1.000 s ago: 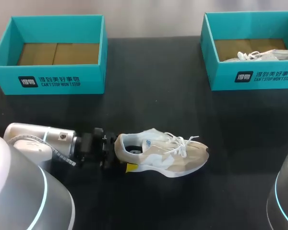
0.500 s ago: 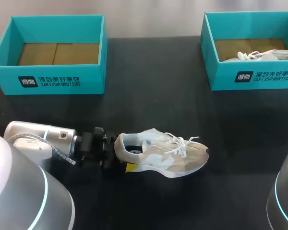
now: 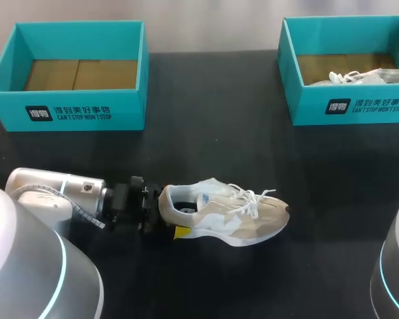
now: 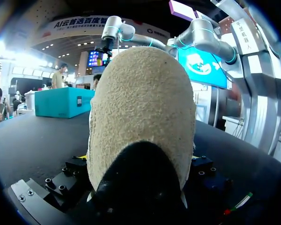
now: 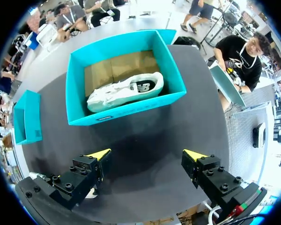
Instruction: Take the shoe out of the shoebox, open the shoe tongue, remove and reinsert the insole, then place the shoe into the shoebox
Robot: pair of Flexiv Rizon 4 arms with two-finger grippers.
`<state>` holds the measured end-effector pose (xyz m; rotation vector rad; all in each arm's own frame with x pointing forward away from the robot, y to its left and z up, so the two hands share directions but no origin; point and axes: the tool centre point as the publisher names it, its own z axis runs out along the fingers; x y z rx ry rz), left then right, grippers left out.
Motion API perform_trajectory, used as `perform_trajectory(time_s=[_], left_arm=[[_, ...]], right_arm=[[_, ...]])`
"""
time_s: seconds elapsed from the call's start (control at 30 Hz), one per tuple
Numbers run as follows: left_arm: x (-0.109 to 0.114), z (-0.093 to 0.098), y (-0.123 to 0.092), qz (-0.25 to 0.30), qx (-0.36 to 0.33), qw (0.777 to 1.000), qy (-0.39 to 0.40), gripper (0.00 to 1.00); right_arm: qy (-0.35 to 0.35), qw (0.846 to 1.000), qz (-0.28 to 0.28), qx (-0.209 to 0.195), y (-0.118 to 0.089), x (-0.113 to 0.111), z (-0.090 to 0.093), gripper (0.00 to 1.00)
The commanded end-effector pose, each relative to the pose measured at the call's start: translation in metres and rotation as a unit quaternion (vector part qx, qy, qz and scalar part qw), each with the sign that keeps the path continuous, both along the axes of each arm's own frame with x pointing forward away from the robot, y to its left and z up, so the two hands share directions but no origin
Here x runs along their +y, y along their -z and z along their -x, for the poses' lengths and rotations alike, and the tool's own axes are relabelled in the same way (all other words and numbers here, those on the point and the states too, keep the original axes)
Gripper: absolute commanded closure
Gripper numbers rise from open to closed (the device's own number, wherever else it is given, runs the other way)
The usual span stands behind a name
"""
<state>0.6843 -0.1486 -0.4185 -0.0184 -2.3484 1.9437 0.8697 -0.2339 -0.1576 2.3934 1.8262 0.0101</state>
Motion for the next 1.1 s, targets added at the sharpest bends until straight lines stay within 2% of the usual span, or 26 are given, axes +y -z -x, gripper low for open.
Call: perform_trajectory(time_s=[0.03, 0.53, 0.67, 0.77, 0.87, 1.0, 1.07, 1.1], left_arm=[[0.000, 0.001, 0.000, 0.000, 0.000, 1.000, -0.001, 1.00], [0.000, 0.001, 0.000, 0.000, 0.000, 1.000, -0.001, 1.00], [0.000, 0.001, 0.000, 0.000, 0.000, 1.000, -0.001, 1.00], [0.000, 0.001, 0.000, 0.000, 0.000, 1.000, -0.001, 1.00], [0.000, 0.001, 0.000, 0.000, 0.000, 1.000, -0.001, 1.00], [0.000, 0.001, 0.000, 0.000, 0.000, 1.000, -0.001, 1.00], [0.000, 0.001, 0.000, 0.000, 0.000, 1.000, -0.001, 1.00], [0.000, 0.001, 0.000, 0.000, 0.000, 1.000, -0.001, 1.00]], right_arm=[[0.024, 1.000, 0.002, 0.012, -0.004, 0.032, 0.026, 0.00], [0.024, 1.000, 0.002, 0.012, -0.004, 0.032, 0.026, 0.00], [0.006, 0.999, 0.046, 0.013, 0.001, 0.084, 0.043, 0.00], [-0.010, 0.998, 0.054, 0.011, 0.003, 0.121, 0.060, 0.00], [-0.027, 0.999, 0.044, 0.010, 0.005, 0.154, 0.078, 0.00], [-0.014, 1.000, 0.015, 0.021, 0.009, 0.190, 0.101, 0.00], [-0.031, 0.999, -0.015, 0.033, 0.011, 0.207, 0.112, 0.00], [-0.031, 0.999, -0.015, 0.033, 0.011, 0.207, 0.112, 0.00]])
